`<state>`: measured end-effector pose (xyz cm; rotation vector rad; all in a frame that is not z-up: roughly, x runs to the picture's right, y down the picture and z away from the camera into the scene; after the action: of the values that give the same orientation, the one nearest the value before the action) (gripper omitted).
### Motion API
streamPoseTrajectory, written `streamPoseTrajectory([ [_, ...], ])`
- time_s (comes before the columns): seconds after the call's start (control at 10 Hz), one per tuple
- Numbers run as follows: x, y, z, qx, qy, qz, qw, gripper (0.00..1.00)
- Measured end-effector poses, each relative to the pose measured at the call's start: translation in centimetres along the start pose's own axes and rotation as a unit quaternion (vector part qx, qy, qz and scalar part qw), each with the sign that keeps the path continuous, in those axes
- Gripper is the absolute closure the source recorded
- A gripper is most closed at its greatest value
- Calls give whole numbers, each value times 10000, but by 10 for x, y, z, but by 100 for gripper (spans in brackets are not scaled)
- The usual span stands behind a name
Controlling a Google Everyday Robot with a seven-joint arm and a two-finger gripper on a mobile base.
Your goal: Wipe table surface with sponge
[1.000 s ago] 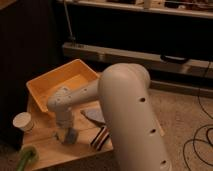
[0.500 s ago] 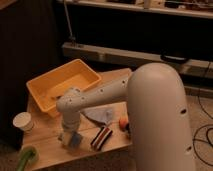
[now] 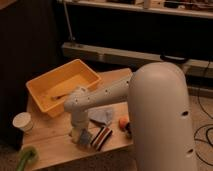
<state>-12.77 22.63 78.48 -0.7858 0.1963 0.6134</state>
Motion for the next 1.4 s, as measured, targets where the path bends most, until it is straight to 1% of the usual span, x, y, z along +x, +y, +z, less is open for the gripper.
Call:
streamPoseTrajectory([
  [0.1,3,-14,-6,63,-101,149,9998,94],
  [0.3,6,-39,-12,71,-307,407,9987,94],
  [0.5,5,-51,-1,-1,-374,516,9980,94],
  [0.7,-5,-65,15,-56,-366,524,9979,94],
  [0.8,-11,-66,19,-71,-365,489,9981,94],
  [0.9,-22,-66,23,-75,-376,419,9984,94],
  [1.0,-30,-65,23,-51,-388,358,9986,94],
  [1.2,-52,-55,20,-18,-411,109,9991,94],
  [1.3,-61,-49,23,-38,-383,-13,9993,94],
  [1.4,-64,-45,28,-67,-303,-106,9995,94],
])
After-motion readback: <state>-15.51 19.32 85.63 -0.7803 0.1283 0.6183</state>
